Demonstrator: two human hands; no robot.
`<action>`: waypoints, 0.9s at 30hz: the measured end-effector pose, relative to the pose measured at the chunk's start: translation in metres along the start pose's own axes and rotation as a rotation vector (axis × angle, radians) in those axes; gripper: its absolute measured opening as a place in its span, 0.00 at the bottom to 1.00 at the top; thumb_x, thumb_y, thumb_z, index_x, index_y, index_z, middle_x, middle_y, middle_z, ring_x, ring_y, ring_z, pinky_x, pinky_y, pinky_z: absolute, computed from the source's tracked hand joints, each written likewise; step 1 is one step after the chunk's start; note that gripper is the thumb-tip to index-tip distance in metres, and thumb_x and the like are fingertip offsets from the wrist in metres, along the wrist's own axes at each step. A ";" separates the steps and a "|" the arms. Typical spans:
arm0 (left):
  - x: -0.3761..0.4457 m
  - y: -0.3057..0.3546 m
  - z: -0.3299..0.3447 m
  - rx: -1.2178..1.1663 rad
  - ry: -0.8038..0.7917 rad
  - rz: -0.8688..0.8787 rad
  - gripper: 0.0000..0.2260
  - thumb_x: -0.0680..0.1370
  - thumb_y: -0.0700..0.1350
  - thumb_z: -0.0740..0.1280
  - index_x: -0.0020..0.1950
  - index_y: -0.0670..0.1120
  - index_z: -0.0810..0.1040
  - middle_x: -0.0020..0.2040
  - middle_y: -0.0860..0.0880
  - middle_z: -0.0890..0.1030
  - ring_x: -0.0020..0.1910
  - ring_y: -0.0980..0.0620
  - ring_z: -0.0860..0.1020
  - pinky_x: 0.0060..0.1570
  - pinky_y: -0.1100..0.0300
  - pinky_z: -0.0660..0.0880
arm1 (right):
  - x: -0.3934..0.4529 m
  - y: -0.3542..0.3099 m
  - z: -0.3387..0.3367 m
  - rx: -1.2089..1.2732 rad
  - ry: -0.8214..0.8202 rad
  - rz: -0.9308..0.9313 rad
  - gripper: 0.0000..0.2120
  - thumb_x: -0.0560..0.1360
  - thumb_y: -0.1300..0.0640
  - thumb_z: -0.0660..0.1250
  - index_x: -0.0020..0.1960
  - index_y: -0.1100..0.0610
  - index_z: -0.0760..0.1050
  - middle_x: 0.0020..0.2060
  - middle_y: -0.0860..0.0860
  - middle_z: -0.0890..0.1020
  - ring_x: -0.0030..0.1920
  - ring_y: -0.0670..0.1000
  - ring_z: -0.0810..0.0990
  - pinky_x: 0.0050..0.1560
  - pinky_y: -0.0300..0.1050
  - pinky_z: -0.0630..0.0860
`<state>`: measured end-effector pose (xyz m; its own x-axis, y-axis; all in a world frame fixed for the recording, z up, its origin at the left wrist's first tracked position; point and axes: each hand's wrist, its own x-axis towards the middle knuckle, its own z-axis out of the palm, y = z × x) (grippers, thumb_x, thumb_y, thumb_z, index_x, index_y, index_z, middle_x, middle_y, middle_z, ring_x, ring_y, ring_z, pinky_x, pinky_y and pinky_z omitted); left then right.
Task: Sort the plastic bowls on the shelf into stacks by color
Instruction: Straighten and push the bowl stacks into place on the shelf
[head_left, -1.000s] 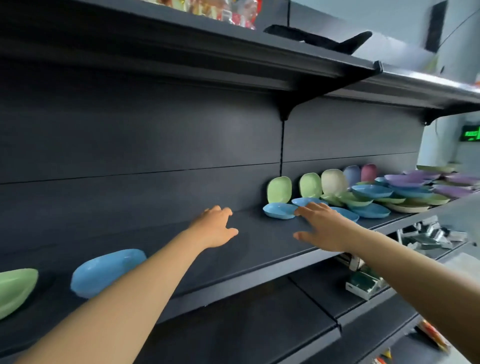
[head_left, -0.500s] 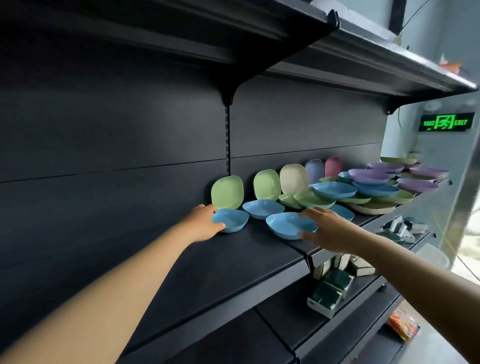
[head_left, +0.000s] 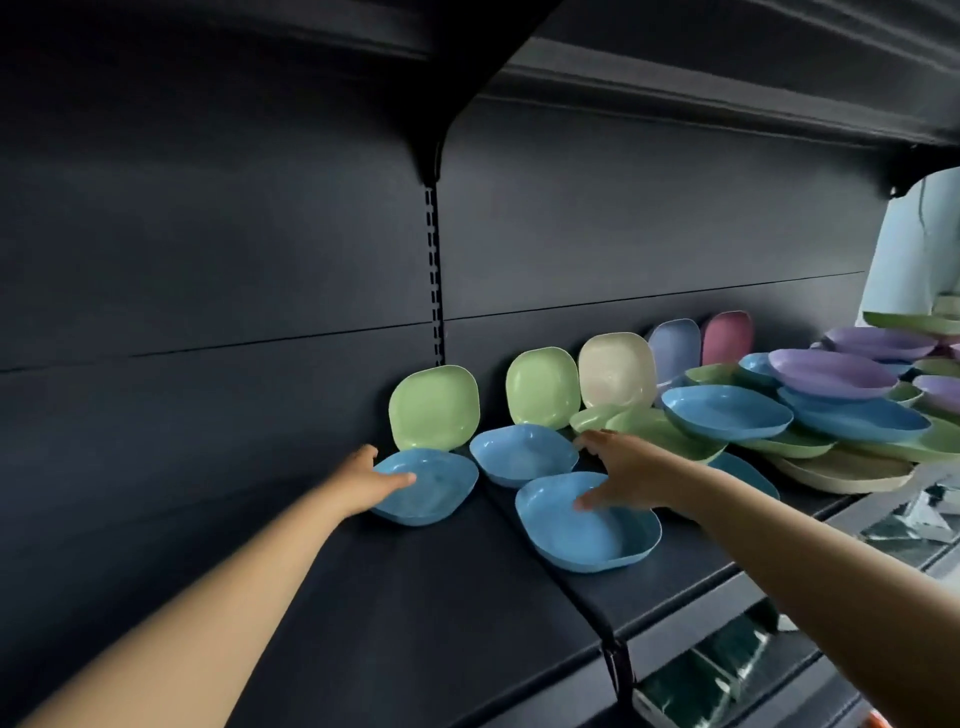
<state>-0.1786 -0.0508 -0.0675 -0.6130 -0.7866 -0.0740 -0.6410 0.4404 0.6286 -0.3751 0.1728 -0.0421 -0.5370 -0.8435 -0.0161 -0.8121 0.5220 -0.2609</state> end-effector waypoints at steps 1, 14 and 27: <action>0.004 -0.002 0.003 -0.066 0.009 -0.048 0.36 0.76 0.54 0.68 0.76 0.42 0.55 0.76 0.46 0.59 0.73 0.47 0.62 0.66 0.56 0.62 | 0.008 0.001 0.000 -0.029 -0.042 -0.007 0.36 0.68 0.46 0.74 0.70 0.54 0.64 0.63 0.50 0.72 0.59 0.51 0.72 0.52 0.40 0.68; -0.007 -0.005 0.032 -0.253 0.079 -0.284 0.21 0.65 0.45 0.78 0.55 0.43 0.77 0.53 0.48 0.81 0.53 0.50 0.78 0.50 0.59 0.72 | 0.049 0.011 0.002 -0.187 -0.366 -0.157 0.24 0.63 0.39 0.75 0.40 0.57 0.71 0.32 0.49 0.71 0.30 0.49 0.68 0.29 0.40 0.61; -0.105 -0.049 -0.010 -0.792 0.503 -0.316 0.13 0.73 0.39 0.71 0.55 0.42 0.74 0.54 0.44 0.80 0.48 0.47 0.78 0.38 0.58 0.77 | 0.032 -0.046 0.012 0.554 -0.369 -0.218 0.17 0.68 0.50 0.75 0.53 0.56 0.79 0.46 0.55 0.84 0.43 0.52 0.79 0.40 0.44 0.71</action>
<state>-0.0782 0.0055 -0.0825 -0.0821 -0.9910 -0.1055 -0.1349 -0.0939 0.9864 -0.3522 0.1197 -0.0417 -0.1825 -0.9609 -0.2083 -0.6041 0.2767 -0.7473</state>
